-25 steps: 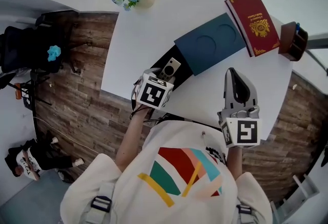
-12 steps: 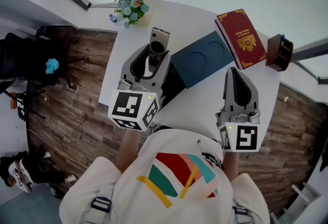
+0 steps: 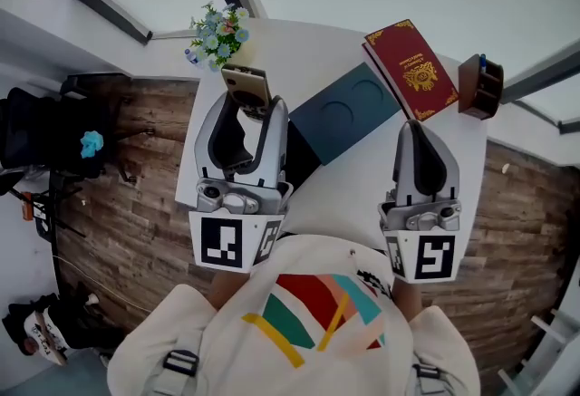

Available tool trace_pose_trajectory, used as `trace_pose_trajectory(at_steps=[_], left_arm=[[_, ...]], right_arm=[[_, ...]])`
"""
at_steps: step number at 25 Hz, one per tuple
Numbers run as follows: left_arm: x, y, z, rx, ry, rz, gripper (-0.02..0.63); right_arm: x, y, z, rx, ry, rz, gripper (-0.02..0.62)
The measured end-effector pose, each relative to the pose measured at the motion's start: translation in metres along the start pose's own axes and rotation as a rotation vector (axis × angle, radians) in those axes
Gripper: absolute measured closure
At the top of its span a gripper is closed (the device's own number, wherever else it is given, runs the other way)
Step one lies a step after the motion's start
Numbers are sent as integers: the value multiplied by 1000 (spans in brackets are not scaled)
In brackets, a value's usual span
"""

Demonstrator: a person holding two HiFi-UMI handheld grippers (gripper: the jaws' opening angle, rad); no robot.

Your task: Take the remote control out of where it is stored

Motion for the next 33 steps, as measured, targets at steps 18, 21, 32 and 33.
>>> trace_pose_trajectory(at_steps=[18,21,32,33], left_arm=[[7,4,6,-54,-21,35,387],[7,4,5,-53,-24,40,387],[7,2,-3,-24,-27,38,387],[8,2,-4,-20,-26,39,387]], right_arm=[[4,0,-13,52,38,18,594],[3,0,-14,57,39,19,594],[1,-2,-17,60,41,17,594],[1,-2,-17,60,41,18,594]])
Point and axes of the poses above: the fingertips, and each gripper's own axes: y backward along the fingers, x to its left, z out of its top, the point moved 3 cm from there along y, backward along the fingers, and after that the axes turned 12 degrees about -x, right-handed, at the moved point
